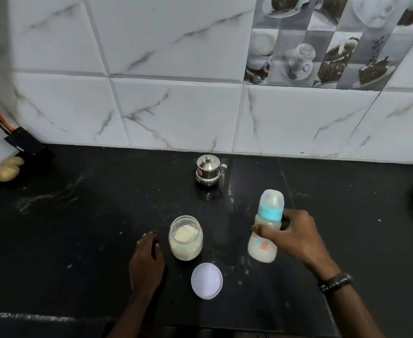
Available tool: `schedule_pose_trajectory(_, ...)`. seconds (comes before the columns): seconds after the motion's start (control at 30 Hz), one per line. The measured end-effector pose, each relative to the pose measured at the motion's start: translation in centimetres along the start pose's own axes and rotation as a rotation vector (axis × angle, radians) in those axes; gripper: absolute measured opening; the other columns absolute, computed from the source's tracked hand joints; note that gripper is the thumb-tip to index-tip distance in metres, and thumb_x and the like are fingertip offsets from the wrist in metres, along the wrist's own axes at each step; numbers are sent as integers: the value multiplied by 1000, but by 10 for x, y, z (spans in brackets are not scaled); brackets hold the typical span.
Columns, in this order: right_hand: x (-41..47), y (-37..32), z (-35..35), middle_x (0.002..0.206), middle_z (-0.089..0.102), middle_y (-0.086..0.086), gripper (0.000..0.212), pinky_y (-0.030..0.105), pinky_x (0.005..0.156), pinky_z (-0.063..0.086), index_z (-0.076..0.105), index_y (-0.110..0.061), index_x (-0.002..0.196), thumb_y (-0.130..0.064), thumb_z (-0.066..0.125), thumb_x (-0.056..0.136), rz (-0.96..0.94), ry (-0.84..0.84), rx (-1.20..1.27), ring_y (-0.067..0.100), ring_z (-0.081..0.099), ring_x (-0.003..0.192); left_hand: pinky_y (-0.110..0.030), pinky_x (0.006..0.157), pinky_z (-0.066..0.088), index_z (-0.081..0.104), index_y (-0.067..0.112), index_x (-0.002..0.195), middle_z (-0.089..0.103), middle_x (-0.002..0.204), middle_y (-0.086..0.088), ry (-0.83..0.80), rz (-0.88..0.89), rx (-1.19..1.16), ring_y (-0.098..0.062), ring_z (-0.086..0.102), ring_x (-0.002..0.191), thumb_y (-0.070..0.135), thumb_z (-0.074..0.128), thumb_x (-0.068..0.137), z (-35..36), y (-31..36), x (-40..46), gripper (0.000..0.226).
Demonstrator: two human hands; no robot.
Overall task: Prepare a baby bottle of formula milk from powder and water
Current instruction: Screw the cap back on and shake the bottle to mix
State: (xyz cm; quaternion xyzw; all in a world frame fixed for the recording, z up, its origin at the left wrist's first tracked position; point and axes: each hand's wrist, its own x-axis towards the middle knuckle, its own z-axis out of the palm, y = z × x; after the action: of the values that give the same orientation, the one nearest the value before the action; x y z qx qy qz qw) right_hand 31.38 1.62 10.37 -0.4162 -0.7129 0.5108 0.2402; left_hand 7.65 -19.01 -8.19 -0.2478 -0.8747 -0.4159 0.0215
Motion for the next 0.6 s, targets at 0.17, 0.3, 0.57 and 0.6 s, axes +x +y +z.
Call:
schedule_pose_trajectory(0.17,2,-4,-2,81,78,-3,19,26,65,60,74,-25,85,-25,86,70,-25,75,43,10,75,77,-52,102,48,66,-2,118,66,124,-19,-11,-5,5,-36,60,121,-5,65,86,1,0,1,32)
schedule_pose_trajectory(0.3,-1,-1,-5,86,78,9,30,28,61,60,77,-13,88,-29,88,65,-10,-45,83,18,76,77,-51,103,47,66,-2,118,66,125,-19,-3,-7,-2,-36,59,123,-6,65,86,0,0,1,33)
schedule_pose_trajectory(0.57,3,3,-1,86,78,7,34,28,59,59,77,-14,87,-31,89,60,-19,-19,119,23,76,79,-49,104,46,67,-1,119,65,127,-18,1,-24,-4,-35,57,125,-6,65,86,0,2,0,34)
schedule_pose_trajectory(0.6,4,6,-1,89,78,11,37,27,59,60,77,-11,88,-30,87,58,-14,-53,186,24,77,82,-49,104,46,67,-2,119,65,126,-18,3,-22,-5,-35,58,124,-7,66,85,1,2,0,34)
